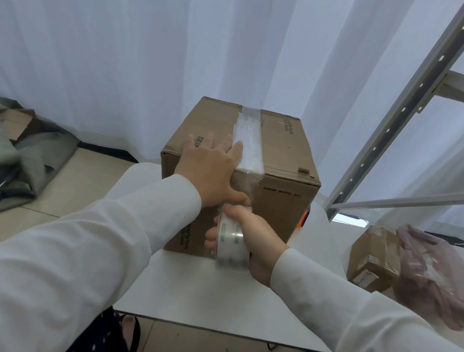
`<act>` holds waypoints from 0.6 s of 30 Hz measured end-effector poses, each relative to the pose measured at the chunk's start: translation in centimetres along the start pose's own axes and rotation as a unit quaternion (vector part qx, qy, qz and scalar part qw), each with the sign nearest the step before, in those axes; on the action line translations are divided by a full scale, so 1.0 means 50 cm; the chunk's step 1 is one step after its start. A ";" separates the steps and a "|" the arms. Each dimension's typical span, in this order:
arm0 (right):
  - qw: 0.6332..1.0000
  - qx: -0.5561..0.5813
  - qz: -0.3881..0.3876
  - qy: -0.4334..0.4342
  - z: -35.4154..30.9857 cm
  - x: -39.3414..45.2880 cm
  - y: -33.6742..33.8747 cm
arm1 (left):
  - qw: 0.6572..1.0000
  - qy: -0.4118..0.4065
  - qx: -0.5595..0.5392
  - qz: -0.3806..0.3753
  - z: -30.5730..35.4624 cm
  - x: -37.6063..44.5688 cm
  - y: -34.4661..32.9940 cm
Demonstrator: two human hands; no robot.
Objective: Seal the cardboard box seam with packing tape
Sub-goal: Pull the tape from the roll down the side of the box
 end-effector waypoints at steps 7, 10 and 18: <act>0.997 0.013 0.011 -0.071 -0.014 0.013 0.002 | 1.000 -0.003 0.000 0.010 0.001 -0.006 0.002; 0.997 0.002 0.018 -0.080 0.004 0.015 0.004 | 1.000 -0.002 0.004 0.011 0.004 -0.010 0.004; 0.996 0.014 0.001 -0.090 0.021 0.016 0.018 | 1.000 0.006 0.000 0.000 0.003 -0.008 0.005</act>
Point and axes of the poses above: each hand's wrist, its own x-axis towards the middle knuckle, its own y-axis out of the back of the hand, z = x × y, the point moved 2 cm from there along x, towards the middle knuckle, and after that the axes turned 1 degree about -x, right-handed, at the moved point
